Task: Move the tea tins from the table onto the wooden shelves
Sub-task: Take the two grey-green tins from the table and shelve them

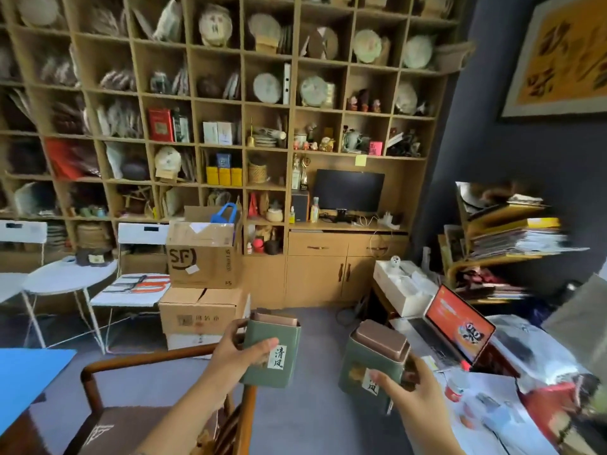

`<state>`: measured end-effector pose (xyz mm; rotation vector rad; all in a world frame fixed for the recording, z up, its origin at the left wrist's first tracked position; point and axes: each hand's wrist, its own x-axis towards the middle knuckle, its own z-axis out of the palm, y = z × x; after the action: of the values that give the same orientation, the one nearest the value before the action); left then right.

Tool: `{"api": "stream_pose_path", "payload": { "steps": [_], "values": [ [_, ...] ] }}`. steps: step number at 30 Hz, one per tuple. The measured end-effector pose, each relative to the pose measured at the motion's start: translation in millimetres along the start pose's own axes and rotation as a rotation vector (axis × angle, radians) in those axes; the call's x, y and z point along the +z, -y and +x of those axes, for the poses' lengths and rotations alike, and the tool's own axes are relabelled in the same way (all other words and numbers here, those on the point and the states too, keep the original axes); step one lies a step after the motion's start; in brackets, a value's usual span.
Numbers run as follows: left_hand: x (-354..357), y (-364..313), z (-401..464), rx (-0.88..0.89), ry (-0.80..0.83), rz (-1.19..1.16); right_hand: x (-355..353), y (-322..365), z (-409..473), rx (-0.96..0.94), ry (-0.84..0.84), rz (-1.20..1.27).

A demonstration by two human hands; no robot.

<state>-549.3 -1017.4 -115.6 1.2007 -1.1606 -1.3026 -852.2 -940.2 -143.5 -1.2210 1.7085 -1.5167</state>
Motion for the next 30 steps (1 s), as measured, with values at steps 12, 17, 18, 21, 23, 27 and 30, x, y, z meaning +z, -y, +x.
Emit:
{"api": "stream_pose_path", "payload": {
  "steps": [12,17,18,21,23,27,30],
  "values": [
    [45.3,-35.8,191.3,-0.036,-0.195,0.019,45.6,-2.2,254.1,0.043,0.172,0.195],
    [88.3,-30.4,279.3,-0.023,-0.315,-0.080,56.8,-17.8,371.8,0.064,0.332,0.264],
    [97.4,-31.4,300.0,-0.029,-0.345,-0.133,59.0,-15.0,402.1,0.045,0.368,0.257],
    [115.5,-34.7,354.5,-0.040,-0.427,-0.246,71.2,-2.9,480.9,-0.019,0.445,0.222],
    [124.4,-38.5,380.0,-0.037,-0.479,-0.256,84.5,3.9,520.5,-0.043,0.485,0.227],
    [131.4,-40.4,420.3,-0.033,-0.514,-0.250,122.0,3.6,579.9,-0.070,0.544,0.226],
    [125.4,-42.2,455.5,-0.041,-0.518,-0.206,163.5,-3.5,616.5,-0.102,0.560,0.212]
  ]
}}
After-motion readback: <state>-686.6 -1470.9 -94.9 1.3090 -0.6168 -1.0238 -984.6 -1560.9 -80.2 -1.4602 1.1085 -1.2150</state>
